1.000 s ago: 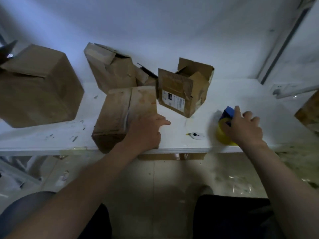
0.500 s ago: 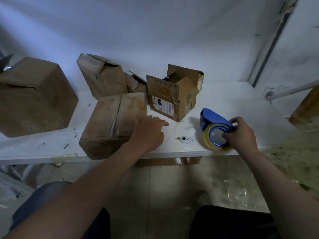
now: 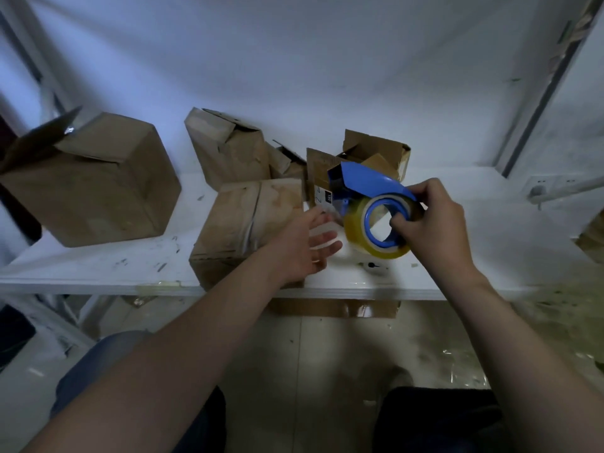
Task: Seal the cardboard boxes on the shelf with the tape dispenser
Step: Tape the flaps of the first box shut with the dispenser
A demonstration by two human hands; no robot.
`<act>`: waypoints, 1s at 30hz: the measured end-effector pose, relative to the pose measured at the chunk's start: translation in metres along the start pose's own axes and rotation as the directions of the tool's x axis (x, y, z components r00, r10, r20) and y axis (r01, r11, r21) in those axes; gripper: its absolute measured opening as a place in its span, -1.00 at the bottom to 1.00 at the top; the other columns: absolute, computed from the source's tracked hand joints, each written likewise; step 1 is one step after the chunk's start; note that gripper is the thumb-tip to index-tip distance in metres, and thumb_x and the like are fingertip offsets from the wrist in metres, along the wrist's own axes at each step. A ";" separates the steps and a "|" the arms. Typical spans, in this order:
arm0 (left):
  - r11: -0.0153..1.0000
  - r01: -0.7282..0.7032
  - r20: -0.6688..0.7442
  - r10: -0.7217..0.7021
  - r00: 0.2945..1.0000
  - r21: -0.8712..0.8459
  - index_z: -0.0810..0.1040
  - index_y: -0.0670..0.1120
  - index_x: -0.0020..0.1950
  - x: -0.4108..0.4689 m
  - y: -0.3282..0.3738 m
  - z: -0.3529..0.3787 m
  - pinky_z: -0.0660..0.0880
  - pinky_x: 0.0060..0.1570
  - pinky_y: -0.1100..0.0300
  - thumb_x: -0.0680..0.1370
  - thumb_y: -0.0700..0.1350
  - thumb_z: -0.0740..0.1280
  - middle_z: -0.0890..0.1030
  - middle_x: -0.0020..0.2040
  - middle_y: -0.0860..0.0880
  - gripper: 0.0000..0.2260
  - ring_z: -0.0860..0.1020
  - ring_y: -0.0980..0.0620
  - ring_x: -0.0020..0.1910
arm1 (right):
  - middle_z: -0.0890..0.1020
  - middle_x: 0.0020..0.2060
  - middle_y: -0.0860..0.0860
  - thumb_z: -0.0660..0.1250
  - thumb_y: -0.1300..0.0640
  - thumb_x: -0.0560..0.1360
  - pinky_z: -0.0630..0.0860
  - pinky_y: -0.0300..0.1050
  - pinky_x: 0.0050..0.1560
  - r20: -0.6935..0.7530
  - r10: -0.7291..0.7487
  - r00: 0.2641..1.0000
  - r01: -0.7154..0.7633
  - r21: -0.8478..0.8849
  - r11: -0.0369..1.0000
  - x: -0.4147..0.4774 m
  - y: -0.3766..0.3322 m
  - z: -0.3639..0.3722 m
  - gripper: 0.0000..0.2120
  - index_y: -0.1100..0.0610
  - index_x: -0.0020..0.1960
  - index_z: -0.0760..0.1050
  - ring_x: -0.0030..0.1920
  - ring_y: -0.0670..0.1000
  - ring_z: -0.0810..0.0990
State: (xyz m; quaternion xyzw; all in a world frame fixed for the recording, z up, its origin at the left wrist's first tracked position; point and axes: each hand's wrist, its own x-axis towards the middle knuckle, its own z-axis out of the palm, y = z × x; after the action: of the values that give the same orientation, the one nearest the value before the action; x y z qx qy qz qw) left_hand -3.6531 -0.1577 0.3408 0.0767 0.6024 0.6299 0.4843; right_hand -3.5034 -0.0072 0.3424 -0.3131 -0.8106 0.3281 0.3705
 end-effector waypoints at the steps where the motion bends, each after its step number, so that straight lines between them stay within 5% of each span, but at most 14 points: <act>1: 0.999 -0.004 -0.004 0.004 1.000 -0.035 0.66 0.02 0.16 -0.004 0.001 -0.006 0.41 -0.22 0.17 0.54 0.21 0.34 0.62 0.08 -0.03 -0.66 0.61 0.00 -0.04 | 0.58 -0.09 -0.11 0.48 0.22 0.43 0.41 -0.38 -0.25 0.012 -0.011 1.000 0.010 0.010 1.000 0.000 -0.006 0.004 -0.68 0.04 0.08 0.43 -0.16 -0.24 0.55; 6: 0.994 -0.023 0.004 0.023 1.000 -0.103 0.68 0.00 0.16 -0.024 0.004 -0.040 0.42 -0.09 0.13 0.52 0.17 0.37 0.62 0.19 -0.03 -0.66 0.57 -0.04 0.12 | 0.60 -0.08 -0.12 0.50 0.23 0.42 0.42 -0.41 -0.22 0.057 -0.055 0.997 0.052 0.047 0.998 0.000 -0.024 0.025 -0.67 0.05 0.10 0.46 -0.15 -0.28 0.53; 10: 0.974 -0.018 0.039 0.028 0.999 -0.226 0.70 0.00 -0.20 -0.043 0.013 -0.064 0.42 -0.15 0.15 0.49 0.07 0.40 0.66 0.05 0.00 -0.81 0.60 -0.05 0.04 | 0.57 -0.09 -0.15 0.51 0.21 0.43 0.39 -0.45 -0.26 0.076 -0.104 0.992 0.099 0.058 0.993 0.000 -0.040 0.045 -0.66 -0.01 0.08 0.43 -0.19 -0.28 0.53; 13: 0.956 0.023 0.034 -0.013 0.999 -0.291 0.64 -0.02 -0.10 -0.048 0.016 -0.085 0.38 -0.29 0.21 0.53 0.06 0.43 0.66 -0.10 0.04 -0.84 0.61 0.02 -0.15 | 0.54 -0.10 -0.18 0.51 0.23 0.43 0.43 -0.50 -0.30 0.096 -0.146 0.985 0.140 0.069 0.988 -0.002 -0.051 0.059 -0.63 -0.01 0.09 0.42 -0.19 -0.28 0.53; 20: 0.917 0.205 0.067 -0.193 0.979 -0.343 0.60 -0.11 -0.10 -0.057 0.005 -0.123 0.48 -0.10 0.10 0.50 -0.08 0.44 0.61 -0.22 0.01 -0.88 0.58 0.05 -0.29 | 0.54 -0.04 -0.14 0.50 0.24 0.43 0.54 -0.29 -0.23 0.162 -0.242 0.957 0.243 0.015 0.970 -0.009 -0.066 0.085 -0.61 -0.03 0.09 0.37 -0.19 -0.24 0.56; 25: 0.893 0.365 0.147 -0.337 0.930 -0.262 0.57 -0.21 0.31 -0.064 -0.005 -0.130 0.44 -0.04 0.10 0.52 -0.04 0.42 0.55 -0.28 0.02 -0.59 0.53 0.06 -0.31 | 0.56 0.05 -0.10 0.46 0.22 0.46 0.58 -0.04 -0.05 0.169 -0.347 0.923 0.355 -0.024 0.934 -0.014 -0.063 0.087 -0.66 0.02 0.15 0.42 -0.04 -0.05 0.56; 30: 0.881 0.406 0.208 -0.361 0.909 -0.243 0.70 -0.11 0.17 -0.063 -0.021 -0.127 0.29 0.22 0.15 0.47 0.04 0.52 0.53 -0.26 0.13 -0.65 0.49 0.14 -0.28 | 0.56 0.11 0.03 0.45 0.29 0.43 0.60 0.12 -0.09 0.122 -0.455 0.882 0.464 -0.051 0.884 -0.015 -0.053 0.080 -0.65 0.11 0.14 0.43 -0.07 0.04 0.56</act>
State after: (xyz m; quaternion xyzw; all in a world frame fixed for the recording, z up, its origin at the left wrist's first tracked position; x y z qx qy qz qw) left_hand -3.6964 -0.2928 0.3207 -0.0645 0.4702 0.5921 0.6513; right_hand -3.5740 -0.0739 0.3356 -0.1082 -0.8926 0.2151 0.3811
